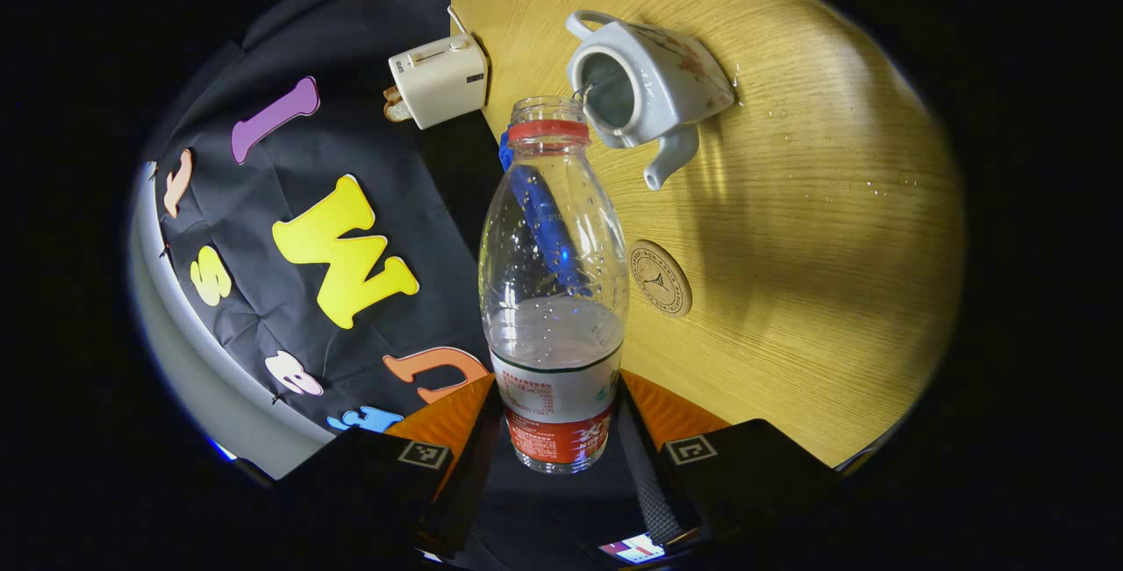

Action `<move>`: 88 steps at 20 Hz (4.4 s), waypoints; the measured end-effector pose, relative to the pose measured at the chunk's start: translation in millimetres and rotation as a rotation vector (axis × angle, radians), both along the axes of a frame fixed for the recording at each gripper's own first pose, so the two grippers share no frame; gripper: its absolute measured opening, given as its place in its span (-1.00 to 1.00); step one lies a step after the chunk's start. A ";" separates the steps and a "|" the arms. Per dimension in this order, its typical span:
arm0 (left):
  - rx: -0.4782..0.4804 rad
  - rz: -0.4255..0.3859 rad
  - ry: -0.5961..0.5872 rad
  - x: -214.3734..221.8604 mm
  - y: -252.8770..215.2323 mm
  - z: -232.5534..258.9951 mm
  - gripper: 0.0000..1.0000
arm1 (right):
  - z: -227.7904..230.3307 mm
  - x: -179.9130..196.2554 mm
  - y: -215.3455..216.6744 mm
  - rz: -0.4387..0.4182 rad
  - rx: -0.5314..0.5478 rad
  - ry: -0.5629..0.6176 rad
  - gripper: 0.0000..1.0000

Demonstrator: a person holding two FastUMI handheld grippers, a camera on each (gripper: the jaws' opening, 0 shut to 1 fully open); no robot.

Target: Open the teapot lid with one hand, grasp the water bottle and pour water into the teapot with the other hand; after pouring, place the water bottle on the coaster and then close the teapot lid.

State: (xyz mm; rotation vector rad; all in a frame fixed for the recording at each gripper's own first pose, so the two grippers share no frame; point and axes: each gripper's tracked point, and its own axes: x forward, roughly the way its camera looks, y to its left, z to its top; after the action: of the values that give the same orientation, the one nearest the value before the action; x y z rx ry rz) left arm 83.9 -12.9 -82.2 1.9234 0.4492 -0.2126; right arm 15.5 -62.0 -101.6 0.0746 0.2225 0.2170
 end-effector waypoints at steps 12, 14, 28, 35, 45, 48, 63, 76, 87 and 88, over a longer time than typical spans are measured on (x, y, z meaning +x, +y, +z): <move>0.075 -0.007 -0.008 2.5 -0.8 13.4 0.49 | -2.3 1.1 -2.8 0.002 0.014 0.009 -1.00; 0.089 -0.007 -0.007 2.1 -1.4 15.0 0.49 | -3.2 0.2 -4.5 0.001 0.017 0.011 -1.00; 0.151 -0.022 -0.010 3.9 -5.5 22.6 0.48 | -3.1 0.4 -8.7 -0.003 0.025 0.010 -1.00; 0.165 -0.025 -0.011 4.0 -5.7 21.7 0.48 | -2.8 -0.9 -8.7 -0.003 0.022 0.009 -1.00; 0.026 -0.026 -0.024 3.6 -0.9 7.3 0.48 | 3.3 -6.8 -10.2 -0.025 -0.006 0.005 -1.00; -0.159 0.007 -0.030 -0.3 7.0 -8.3 0.48 | 8.0 -9.0 -9.0 -0.031 -0.013 -0.002 -1.00; -1.538 0.325 -0.216 -26.5 38.6 -1.4 0.48 | 34.4 -12.5 29.9 0.010 -0.044 -0.031 -1.00; -1.994 0.389 -0.118 51.3 23.7 -21.1 0.50 | 16.0 -14.3 24.2 -0.007 -0.044 0.008 -1.00; -1.994 0.458 -0.052 96.3 18.9 -73.4 0.51 | -3.7 -6.9 19.9 -0.019 -0.078 0.055 -1.00; -1.992 0.461 -0.046 97.2 18.4 -75.3 0.51 | -3.2 -6.3 20.4 -0.019 -0.080 0.055 -1.00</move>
State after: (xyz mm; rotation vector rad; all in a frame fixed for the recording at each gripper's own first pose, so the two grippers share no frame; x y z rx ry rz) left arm 181.1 5.5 -157.6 -0.1324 0.3421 -0.1684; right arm 9.2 -41.7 -104.8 0.0035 0.2852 0.1869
